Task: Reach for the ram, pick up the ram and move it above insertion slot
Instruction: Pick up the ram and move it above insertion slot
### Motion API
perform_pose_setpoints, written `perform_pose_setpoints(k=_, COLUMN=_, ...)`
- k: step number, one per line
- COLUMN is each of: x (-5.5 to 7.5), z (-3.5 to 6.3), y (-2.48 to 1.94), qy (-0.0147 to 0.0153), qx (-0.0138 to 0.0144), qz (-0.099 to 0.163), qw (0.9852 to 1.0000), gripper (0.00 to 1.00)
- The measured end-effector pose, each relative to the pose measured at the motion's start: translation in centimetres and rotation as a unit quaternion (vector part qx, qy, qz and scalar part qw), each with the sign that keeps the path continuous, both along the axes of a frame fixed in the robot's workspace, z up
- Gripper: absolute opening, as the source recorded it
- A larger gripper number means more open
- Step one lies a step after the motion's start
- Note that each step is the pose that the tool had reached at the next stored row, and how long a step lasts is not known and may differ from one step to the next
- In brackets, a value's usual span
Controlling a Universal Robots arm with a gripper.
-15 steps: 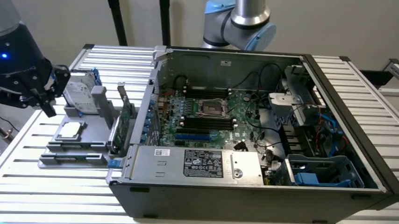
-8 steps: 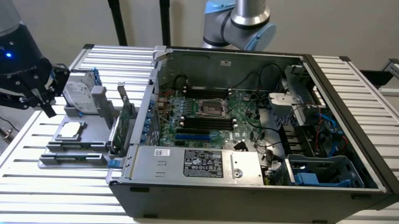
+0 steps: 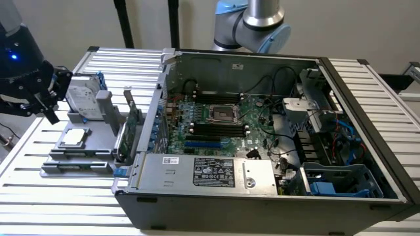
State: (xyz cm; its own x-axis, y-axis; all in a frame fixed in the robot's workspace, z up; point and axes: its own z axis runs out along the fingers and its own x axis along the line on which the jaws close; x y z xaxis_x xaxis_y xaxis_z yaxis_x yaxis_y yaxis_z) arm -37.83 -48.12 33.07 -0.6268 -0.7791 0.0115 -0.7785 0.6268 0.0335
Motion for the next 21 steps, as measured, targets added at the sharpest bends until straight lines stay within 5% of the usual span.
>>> perform_pose_setpoints(k=5, x=0.0, z=-0.02, y=0.0, qy=0.0, qx=0.0, qz=0.045, qw=0.999, gripper=0.11)
perform_pose_setpoints(k=11, x=0.0, z=-0.06, y=0.0, qy=0.0, qx=0.0, qz=0.1, qw=0.995, gripper=0.11)
perform_pose_setpoints(k=16, x=0.0, z=-0.11, y=0.0, qy=-0.0002, qx=-0.0001, qz=0.145, qw=0.9894, gripper=0.11)
perform_pose_setpoints(k=21, x=0.0, z=-0.2, y=0.0, qy=-0.0016, qx=-0.0003, qz=0.19, qw=0.9817, gripper=0.11)
